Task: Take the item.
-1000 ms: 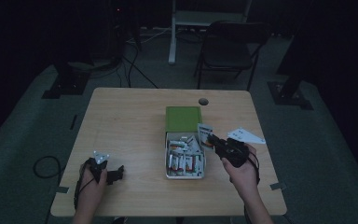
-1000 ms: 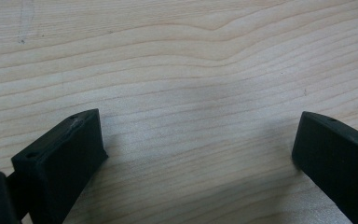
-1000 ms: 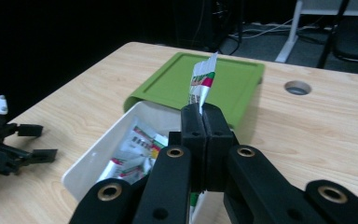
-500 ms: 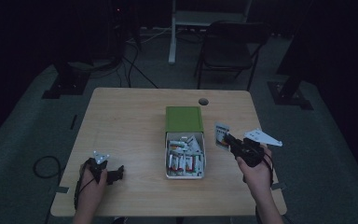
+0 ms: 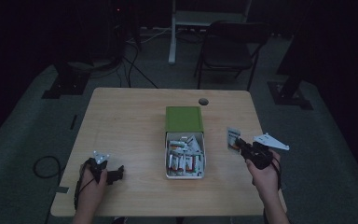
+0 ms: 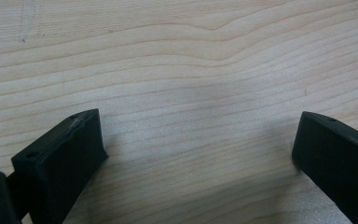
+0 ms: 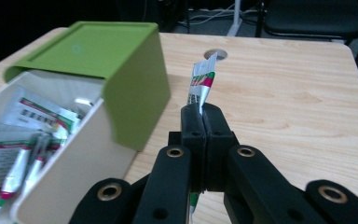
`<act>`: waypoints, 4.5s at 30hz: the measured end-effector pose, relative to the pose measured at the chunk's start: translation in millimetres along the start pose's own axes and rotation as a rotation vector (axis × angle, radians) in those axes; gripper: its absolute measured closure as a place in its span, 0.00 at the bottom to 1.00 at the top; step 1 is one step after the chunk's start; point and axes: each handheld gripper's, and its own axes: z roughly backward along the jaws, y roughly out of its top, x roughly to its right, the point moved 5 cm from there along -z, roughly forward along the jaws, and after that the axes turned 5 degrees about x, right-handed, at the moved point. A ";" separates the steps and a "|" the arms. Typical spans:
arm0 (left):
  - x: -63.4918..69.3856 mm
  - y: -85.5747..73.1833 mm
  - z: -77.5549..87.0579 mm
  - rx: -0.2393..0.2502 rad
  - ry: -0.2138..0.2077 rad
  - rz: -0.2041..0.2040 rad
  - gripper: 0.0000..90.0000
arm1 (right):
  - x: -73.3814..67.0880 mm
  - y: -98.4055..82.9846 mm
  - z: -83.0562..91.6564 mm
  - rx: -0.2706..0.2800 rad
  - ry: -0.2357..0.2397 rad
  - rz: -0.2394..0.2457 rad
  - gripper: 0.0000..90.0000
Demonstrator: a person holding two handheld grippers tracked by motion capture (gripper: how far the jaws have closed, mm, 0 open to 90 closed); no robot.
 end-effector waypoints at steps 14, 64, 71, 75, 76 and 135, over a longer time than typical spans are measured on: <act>-0.1 0.0 0.0 -0.001 0.000 -0.001 0.03 | 36.9 -27.0 -9.8 -0.044 -0.072 -0.032 0.99; 0.0 0.1 -0.1 0.001 0.000 0.001 0.03 | 114.2 -98.2 -35.9 -0.214 -0.205 -0.172 0.82; 0.0 0.1 0.0 0.000 0.000 0.001 0.03 | 115.9 -100.3 -36.2 -0.224 -0.202 -0.140 0.70; 0.0 0.0 0.0 0.000 0.000 0.001 0.03 | 114.4 -96.9 -36.0 -0.211 -0.185 -0.127 0.65; 0.0 0.0 0.0 0.000 0.000 0.001 0.03 | 114.4 -96.9 -36.0 -0.211 -0.185 -0.127 0.65; 0.0 0.1 -0.1 0.001 0.000 0.001 0.03 | 13.7 -108.9 -45.6 -0.258 0.451 0.251 0.24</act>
